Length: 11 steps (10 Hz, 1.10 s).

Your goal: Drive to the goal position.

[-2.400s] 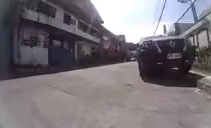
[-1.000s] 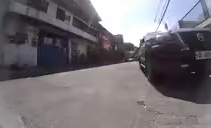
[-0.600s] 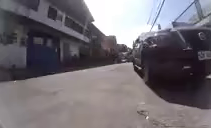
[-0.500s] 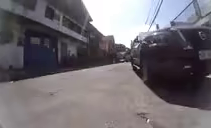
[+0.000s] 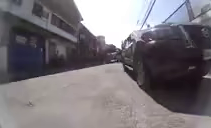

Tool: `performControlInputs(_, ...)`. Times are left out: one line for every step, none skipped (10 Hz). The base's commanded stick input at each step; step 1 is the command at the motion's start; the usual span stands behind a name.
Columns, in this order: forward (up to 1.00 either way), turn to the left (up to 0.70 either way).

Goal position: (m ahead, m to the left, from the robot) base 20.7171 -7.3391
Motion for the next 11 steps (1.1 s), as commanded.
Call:
performControlInputs(0.7,0.02)
performControlInputs(0.7,0.16)
performControlInputs(0.7,0.26)
performControlInputs(0.7,0.21)
performControlInputs(0.7,0.11)
performControlInputs(0.7,0.01)
performControlInputs(0.7,0.0)
performControlInputs(0.7,0.0)
performControlInputs(0.7,0.0)
performControlInputs(0.7,0.0)
performControlInputs(0.68,0.0)
